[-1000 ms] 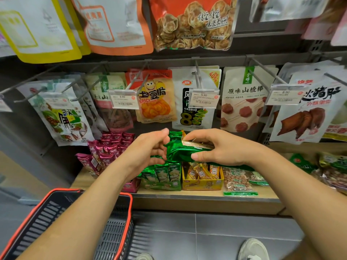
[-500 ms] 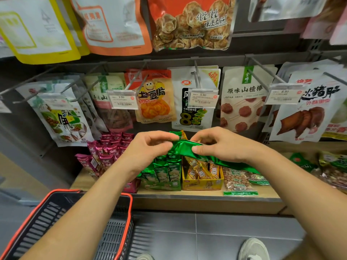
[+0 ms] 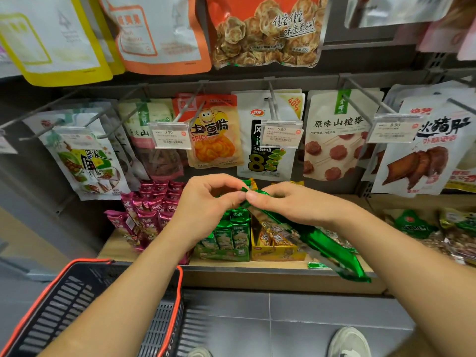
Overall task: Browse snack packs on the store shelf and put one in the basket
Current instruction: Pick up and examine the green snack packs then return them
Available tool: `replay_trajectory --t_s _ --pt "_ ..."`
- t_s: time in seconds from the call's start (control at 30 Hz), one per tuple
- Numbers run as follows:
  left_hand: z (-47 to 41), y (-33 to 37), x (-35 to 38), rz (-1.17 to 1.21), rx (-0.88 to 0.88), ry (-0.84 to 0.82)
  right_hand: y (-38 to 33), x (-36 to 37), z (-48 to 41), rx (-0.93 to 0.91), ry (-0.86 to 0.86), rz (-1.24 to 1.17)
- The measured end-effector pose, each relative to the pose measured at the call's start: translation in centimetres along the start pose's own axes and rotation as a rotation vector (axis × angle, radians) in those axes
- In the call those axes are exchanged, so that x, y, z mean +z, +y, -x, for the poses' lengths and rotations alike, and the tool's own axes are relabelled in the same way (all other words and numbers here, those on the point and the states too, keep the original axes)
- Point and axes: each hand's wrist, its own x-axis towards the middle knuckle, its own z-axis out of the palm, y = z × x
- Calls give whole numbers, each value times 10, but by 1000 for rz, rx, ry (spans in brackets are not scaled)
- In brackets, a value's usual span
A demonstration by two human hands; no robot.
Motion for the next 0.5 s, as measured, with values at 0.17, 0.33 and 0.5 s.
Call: replay_trajectory --t_s 0.17,0.33,0.5 --pt "-1 5 -2 11 32 51 0 -5 1 -13 -8 -177" --pt "1 8 -2 17 33 9 1 -1 -2 -11 36 -243" --pt "1 7 -3 67 -35 -67 1 5 -6 13 230 -246"
